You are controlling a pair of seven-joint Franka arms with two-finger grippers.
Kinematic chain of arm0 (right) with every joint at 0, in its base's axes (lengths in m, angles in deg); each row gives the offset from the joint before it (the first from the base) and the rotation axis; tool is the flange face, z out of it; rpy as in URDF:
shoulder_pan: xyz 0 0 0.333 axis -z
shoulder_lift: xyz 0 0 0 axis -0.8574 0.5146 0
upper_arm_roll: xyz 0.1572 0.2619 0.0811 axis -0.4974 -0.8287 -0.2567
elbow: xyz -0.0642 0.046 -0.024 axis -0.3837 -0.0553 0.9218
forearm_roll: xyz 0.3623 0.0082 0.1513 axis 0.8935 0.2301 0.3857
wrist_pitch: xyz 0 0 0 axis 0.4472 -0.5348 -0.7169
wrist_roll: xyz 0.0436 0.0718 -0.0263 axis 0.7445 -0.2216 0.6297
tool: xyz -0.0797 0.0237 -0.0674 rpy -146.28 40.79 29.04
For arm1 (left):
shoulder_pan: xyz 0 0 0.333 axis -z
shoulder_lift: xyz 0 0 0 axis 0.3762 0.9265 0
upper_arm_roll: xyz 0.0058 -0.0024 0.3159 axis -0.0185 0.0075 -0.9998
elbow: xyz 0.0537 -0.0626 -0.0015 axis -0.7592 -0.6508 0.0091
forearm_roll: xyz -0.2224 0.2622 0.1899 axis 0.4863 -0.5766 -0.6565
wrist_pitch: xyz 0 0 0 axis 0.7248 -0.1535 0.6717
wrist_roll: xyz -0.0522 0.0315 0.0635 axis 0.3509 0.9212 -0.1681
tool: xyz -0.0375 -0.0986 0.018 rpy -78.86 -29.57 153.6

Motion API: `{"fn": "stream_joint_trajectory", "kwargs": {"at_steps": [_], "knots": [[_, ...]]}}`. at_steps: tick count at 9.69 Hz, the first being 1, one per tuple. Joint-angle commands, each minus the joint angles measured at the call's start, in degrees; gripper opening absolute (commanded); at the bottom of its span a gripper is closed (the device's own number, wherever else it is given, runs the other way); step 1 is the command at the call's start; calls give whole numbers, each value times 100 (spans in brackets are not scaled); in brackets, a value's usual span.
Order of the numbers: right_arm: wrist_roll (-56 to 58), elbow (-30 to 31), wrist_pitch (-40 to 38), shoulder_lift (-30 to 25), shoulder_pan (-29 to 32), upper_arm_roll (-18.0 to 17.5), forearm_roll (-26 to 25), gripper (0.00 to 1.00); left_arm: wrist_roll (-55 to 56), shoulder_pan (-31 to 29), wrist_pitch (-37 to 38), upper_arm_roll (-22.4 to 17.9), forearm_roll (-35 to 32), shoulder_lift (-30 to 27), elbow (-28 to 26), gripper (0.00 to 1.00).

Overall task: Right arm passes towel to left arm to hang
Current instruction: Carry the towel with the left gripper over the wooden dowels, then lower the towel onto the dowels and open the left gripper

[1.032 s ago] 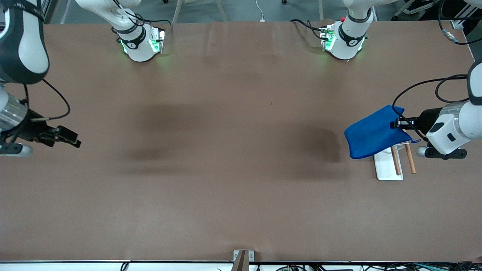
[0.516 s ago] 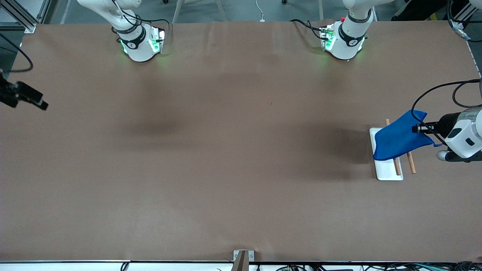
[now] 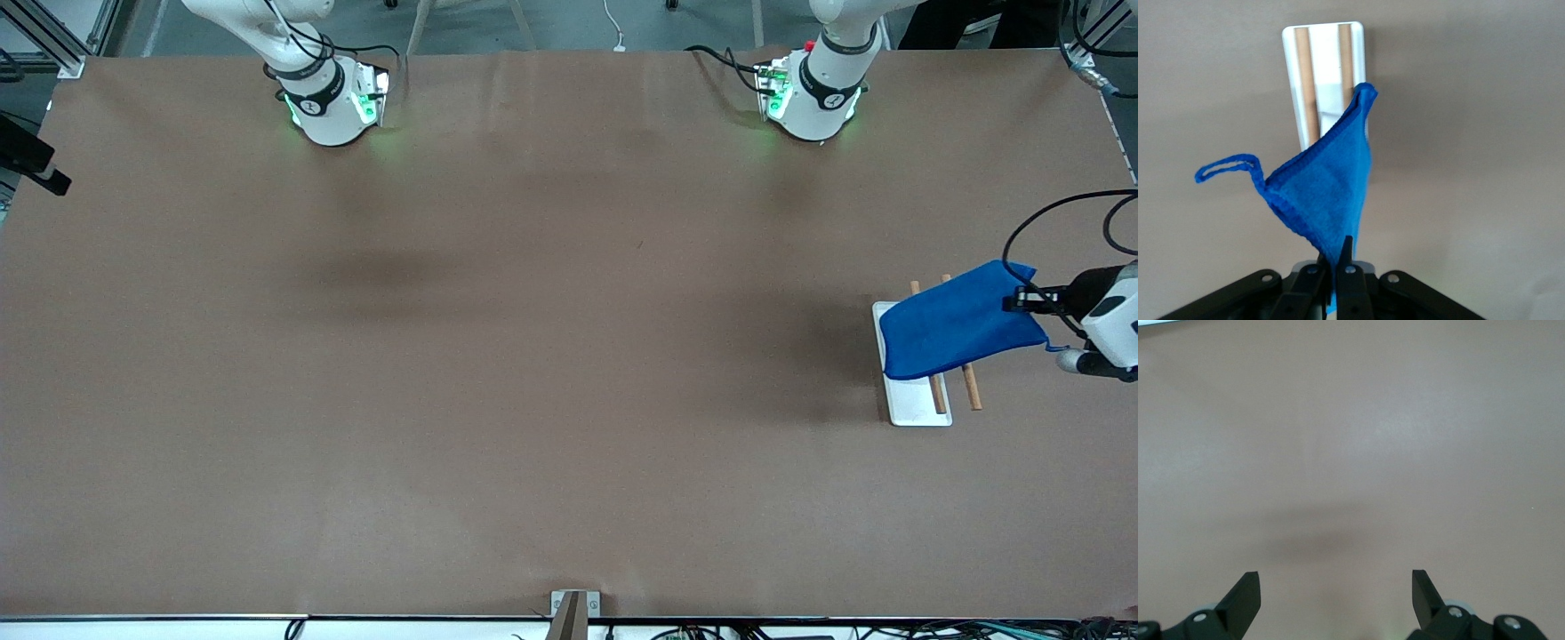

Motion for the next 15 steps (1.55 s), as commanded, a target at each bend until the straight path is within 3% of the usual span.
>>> {"fn": "stream_joint_trajectory", "kwargs": {"at_steps": [1, 13, 15], "knots": [[-38, -219, -93, 243, 1, -38, -106, 100, -192, -87, -149, 27, -313, 192, -105, 1], [-38, -79, 30, 420, -43, -47, -98, 100, -930, -676, -719, 36, -349, 764, 27, 1], [-46, -79, 30, 420, -69, -47, -98, 100, -957, -720, -738, 36, -349, 860, 36, 5]]}}
